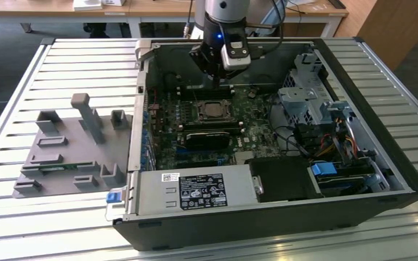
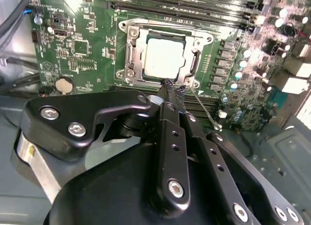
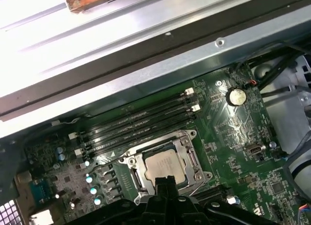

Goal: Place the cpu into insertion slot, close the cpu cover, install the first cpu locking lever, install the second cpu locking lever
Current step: 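Install the first cpu locking lever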

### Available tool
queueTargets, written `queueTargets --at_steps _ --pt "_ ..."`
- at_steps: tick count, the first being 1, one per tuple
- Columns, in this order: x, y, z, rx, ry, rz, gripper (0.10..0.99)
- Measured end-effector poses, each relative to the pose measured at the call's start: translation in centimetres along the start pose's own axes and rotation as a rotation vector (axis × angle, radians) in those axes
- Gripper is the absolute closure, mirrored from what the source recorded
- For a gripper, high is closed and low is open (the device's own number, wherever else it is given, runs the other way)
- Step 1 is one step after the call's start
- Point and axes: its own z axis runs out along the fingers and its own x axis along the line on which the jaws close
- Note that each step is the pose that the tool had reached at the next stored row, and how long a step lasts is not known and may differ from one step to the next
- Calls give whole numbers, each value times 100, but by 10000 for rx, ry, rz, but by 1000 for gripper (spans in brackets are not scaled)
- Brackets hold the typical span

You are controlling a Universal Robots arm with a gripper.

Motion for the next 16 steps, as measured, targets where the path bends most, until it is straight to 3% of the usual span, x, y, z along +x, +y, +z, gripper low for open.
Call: queueTargets --at_steps 16 --pt "0 0 2 47 49 -1700 980"
